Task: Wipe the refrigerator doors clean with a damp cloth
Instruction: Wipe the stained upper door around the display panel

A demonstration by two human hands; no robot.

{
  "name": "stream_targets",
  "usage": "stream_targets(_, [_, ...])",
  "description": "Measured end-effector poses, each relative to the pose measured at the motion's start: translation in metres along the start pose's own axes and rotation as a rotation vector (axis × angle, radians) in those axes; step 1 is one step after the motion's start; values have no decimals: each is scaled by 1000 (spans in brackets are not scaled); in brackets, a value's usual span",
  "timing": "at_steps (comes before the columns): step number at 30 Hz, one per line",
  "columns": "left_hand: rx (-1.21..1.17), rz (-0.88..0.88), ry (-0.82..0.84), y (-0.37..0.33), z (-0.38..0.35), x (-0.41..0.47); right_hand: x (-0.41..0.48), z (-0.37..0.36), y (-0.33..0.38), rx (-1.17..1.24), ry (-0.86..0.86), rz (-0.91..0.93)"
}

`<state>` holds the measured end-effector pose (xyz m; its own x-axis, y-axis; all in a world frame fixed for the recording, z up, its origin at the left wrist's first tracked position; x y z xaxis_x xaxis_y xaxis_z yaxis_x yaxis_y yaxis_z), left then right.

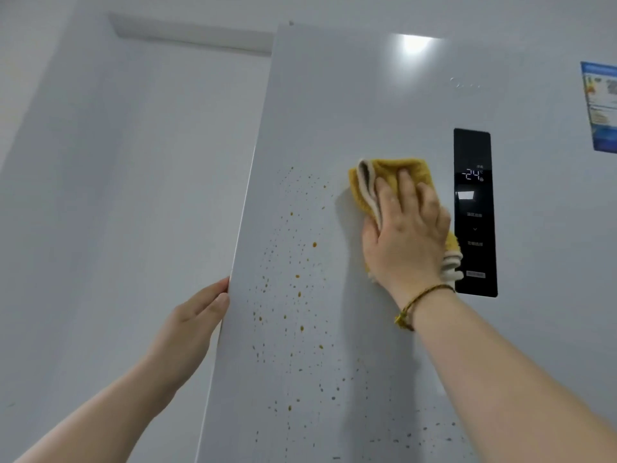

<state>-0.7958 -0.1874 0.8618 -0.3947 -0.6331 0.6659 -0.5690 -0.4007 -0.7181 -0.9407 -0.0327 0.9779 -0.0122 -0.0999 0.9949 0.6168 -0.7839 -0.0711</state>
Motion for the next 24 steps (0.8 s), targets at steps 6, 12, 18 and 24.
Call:
stream_targets(6, [-32,-3,6,-1,-1,-2,-48,-2,45,55,-49,244])
stream_targets(12, [20,-18,27,-1,5,1,-13,1,34,-12,-215,440])
stream_targets(18, [-17,-20,32,1,5,3,-23,-1,61,106,-113,226])
stream_targets(24, [-90,34,33,2,11,6,-3,12,56,52,-147,685])
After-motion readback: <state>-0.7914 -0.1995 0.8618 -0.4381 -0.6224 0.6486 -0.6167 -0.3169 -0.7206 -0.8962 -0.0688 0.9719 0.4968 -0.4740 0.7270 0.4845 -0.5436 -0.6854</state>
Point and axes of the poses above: each hand's wrist, its own x-axis towards the middle knuckle, its own z-axis out of the back of the hand, y = z × x, the point moved 5 cm from there along x, towards the middle knuckle, and after that the axes turned 13 degrees about -x, right-handed, at the moved point
